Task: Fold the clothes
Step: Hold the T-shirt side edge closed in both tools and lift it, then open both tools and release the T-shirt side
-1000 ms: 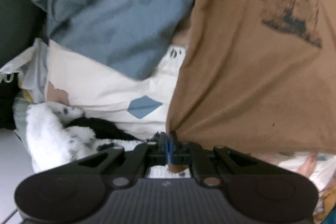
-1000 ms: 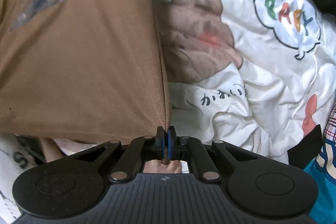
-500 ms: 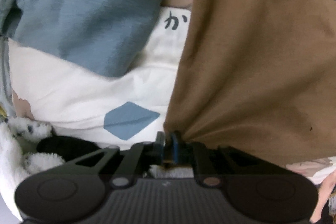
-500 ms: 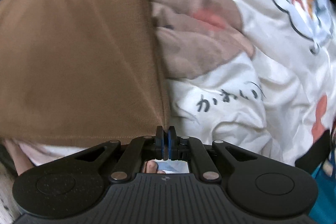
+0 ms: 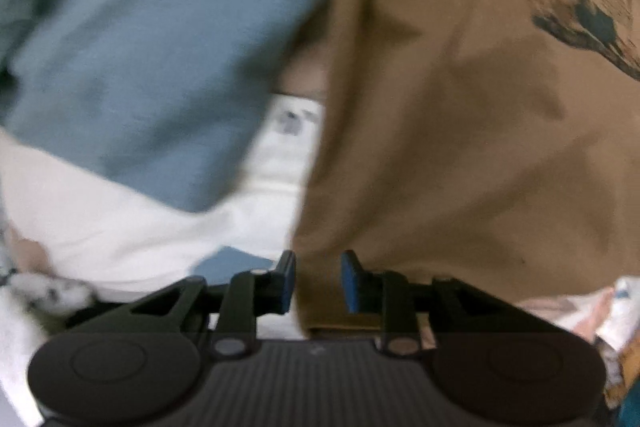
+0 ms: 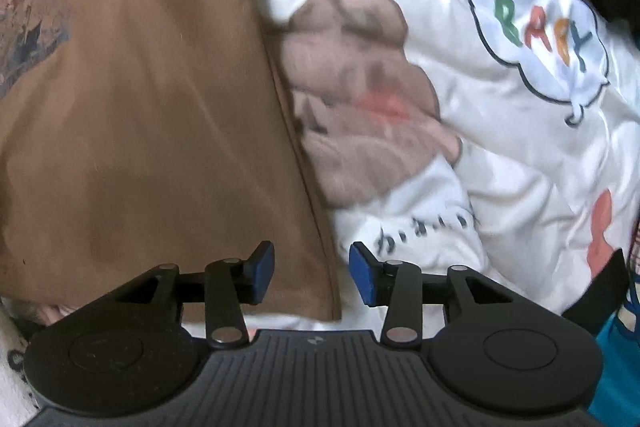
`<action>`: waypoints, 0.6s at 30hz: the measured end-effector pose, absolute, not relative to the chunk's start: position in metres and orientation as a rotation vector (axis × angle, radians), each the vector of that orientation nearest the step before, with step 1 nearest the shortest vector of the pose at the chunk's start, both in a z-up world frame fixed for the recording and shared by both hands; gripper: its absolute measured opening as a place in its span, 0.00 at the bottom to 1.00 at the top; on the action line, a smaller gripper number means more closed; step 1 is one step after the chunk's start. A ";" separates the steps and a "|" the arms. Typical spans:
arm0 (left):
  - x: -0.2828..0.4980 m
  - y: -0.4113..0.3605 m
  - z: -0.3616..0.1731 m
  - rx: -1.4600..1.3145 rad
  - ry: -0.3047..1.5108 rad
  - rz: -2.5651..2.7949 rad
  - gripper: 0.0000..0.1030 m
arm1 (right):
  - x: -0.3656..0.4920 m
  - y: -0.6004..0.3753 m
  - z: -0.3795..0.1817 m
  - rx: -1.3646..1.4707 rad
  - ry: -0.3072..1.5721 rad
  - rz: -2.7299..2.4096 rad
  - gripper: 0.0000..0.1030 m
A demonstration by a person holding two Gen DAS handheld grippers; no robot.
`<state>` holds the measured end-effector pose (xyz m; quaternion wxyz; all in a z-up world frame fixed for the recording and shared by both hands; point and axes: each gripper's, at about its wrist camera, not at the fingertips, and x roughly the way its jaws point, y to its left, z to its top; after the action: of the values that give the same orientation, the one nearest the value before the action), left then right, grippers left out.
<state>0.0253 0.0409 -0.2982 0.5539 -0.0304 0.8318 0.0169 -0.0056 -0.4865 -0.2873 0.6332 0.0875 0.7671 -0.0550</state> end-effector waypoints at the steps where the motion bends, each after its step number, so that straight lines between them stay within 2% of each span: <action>1: 0.022 0.037 -0.303 -0.078 1.980 0.019 0.22 | -0.004 -0.487 -0.292 0.200 1.767 -0.130 0.48; 2: 0.019 0.033 -0.308 -0.084 1.995 0.000 0.19 | -0.003 -0.486 -0.297 0.188 1.781 -0.136 0.48; 4: 0.005 0.028 -0.321 -0.100 2.040 -0.035 0.19 | -0.002 -0.486 -0.308 0.137 1.813 -0.156 0.48; 6: -0.007 0.024 -0.332 -0.063 2.060 -0.046 0.12 | -0.003 -0.488 -0.318 0.106 1.834 -0.170 0.48; 9: -0.017 0.021 -0.341 -0.006 2.058 -0.040 0.11 | -0.011 -0.490 -0.329 0.109 1.886 -0.128 0.46; 10: -0.018 0.019 -0.343 0.013 2.062 -0.038 0.11 | -0.014 -0.491 -0.332 0.109 1.903 -0.113 0.31; 11: -0.019 0.018 -0.345 0.033 2.067 -0.036 0.11 | -0.017 -0.491 -0.333 0.094 1.904 -0.094 0.10; 14: -0.023 0.014 -0.349 0.099 2.099 -0.021 0.11 | -0.024 -0.492 -0.330 0.089 1.895 -0.096 0.00; 17: -0.025 0.016 -0.346 0.144 2.133 0.021 0.12 | -0.034 -0.489 -0.328 -0.061 1.940 -0.179 0.00; 18: -0.024 0.017 -0.340 0.143 2.128 0.020 0.18 | -0.039 -0.494 -0.327 -0.055 1.964 -0.221 0.00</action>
<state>-0.0237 0.0167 -0.3401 0.4834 0.0585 0.8734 0.0082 -0.0390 -0.4944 -0.3271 0.5498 -0.0233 0.8298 -0.0932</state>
